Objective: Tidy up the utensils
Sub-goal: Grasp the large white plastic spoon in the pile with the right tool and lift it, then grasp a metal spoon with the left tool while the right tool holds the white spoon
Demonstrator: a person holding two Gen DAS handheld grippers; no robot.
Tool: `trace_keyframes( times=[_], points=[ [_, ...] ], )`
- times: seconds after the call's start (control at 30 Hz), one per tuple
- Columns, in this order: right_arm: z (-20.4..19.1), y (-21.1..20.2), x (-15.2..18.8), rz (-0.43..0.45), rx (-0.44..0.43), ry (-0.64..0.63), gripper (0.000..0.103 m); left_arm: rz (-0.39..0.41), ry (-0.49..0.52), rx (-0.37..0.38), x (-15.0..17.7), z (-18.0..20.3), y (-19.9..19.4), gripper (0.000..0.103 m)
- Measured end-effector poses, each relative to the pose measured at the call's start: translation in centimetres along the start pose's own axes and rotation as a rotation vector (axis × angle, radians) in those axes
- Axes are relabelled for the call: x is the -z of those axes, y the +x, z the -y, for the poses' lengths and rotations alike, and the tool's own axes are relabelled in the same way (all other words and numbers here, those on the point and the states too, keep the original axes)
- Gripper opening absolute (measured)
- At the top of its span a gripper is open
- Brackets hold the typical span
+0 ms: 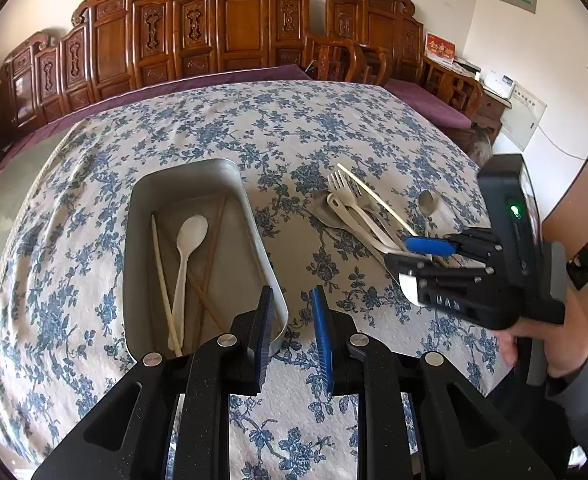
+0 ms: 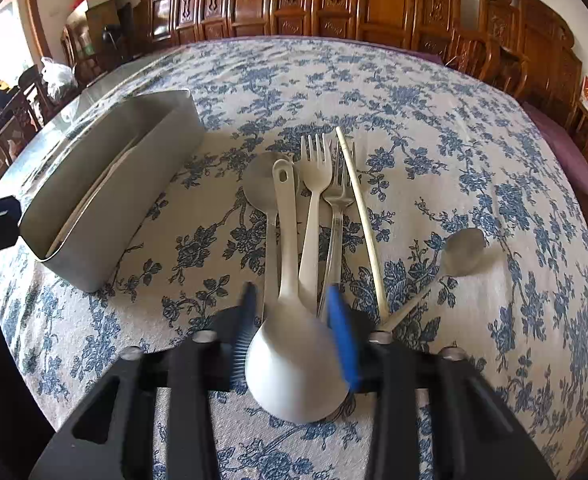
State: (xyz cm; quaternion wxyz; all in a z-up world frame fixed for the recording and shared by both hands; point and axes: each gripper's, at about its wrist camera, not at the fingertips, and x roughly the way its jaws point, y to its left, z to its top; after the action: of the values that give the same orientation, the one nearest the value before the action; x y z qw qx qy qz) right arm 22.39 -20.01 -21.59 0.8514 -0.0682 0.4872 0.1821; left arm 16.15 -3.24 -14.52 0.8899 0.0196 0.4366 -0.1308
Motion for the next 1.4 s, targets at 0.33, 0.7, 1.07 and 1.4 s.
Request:
trace_keyframes(
  times=[0.33, 0.7, 1.07, 1.4],
  points=[
    [0.5, 0.7, -0.4, -0.097, 0.001, -0.022, 0.027, 0.001, -0.005, 0.006, 0.2, 0.1, -0.1, 0.018],
    [0.1, 0.7, -0.8, -0.102, 0.042, -0.09, 0.015, 0.007, 0.005, 0.014, 0.4, 0.6, -0.4, 0.018],
    [1.8, -2.5, -0.6, -0.018, -0.022, -0.024, 0.01, -0.008, 0.017, 0.019, 0.1, 1.6, 0.5, 0.018],
    [4.6, -4.2, 0.0, 0.008, -0.005, 0.001, 0.011, -0.032, 0.036, 0.044, -1.9, 3.9, 4.1, 0.03]
  ],
)
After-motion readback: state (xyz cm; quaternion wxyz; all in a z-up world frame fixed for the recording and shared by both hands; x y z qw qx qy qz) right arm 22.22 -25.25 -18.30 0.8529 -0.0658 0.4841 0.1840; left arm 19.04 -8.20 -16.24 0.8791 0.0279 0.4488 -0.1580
